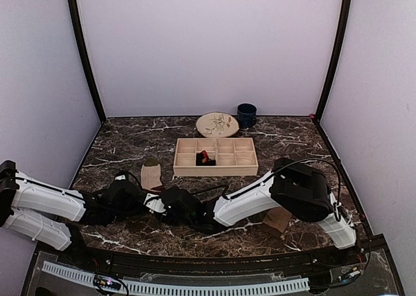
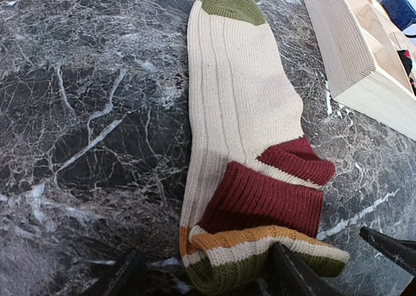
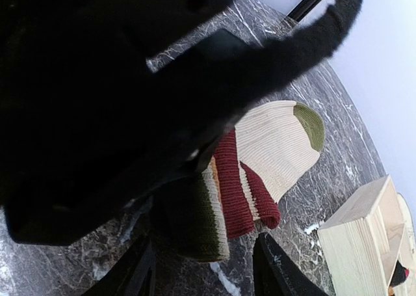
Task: Roll the socks
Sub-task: Roll the sock at the center of the board.
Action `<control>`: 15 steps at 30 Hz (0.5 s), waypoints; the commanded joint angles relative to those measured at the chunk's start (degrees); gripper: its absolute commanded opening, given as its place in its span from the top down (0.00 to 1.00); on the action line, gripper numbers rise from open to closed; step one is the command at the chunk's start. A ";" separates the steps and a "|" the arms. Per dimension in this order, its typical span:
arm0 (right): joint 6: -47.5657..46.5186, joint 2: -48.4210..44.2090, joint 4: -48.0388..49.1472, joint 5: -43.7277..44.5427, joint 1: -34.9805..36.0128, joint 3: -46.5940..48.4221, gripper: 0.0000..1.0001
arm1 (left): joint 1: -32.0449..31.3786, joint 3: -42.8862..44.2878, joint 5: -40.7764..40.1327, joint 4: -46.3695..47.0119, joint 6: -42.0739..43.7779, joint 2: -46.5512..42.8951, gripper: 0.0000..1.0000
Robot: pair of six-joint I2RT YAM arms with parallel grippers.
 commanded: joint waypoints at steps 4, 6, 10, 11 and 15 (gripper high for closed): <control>4.65 -0.56 1.56 -3.76 -1.83 -0.05 0.50 | 0.37 -1.67 1.18 -2.95 0.00 -0.39 0.32; 5.76 -0.56 0.95 -5.43 -2.26 0.14 0.51 | 0.37 -1.68 1.21 -2.95 -0.06 -0.47 0.32; 7.60 0.02 -1.01 -7.99 -2.97 1.54 0.52 | 0.37 -1.63 1.54 -2.95 -0.09 -0.81 0.32; 8.05 0.13 -1.64 -8.70 -3.13 1.94 0.52 | 0.37 -1.65 1.60 -2.95 -0.06 -0.90 0.32; 8.96 0.70 -3.22 -10.52 -3.35 3.20 0.54 | 0.37 -1.68 1.60 -2.79 0.00 -0.90 0.32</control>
